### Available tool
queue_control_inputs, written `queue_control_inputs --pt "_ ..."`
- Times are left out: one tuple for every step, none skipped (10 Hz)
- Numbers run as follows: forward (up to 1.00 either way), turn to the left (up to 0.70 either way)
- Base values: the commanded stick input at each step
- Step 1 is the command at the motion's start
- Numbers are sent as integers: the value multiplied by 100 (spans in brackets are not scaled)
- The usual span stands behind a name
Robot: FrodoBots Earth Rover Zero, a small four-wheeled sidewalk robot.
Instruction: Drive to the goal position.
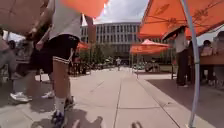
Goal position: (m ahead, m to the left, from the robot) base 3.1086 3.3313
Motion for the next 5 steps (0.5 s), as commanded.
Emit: queue_control_inputs --pt "12 -1" --pt "12 -1" --pt "12 -1" --pt "12 -1" --pt "13 -1"
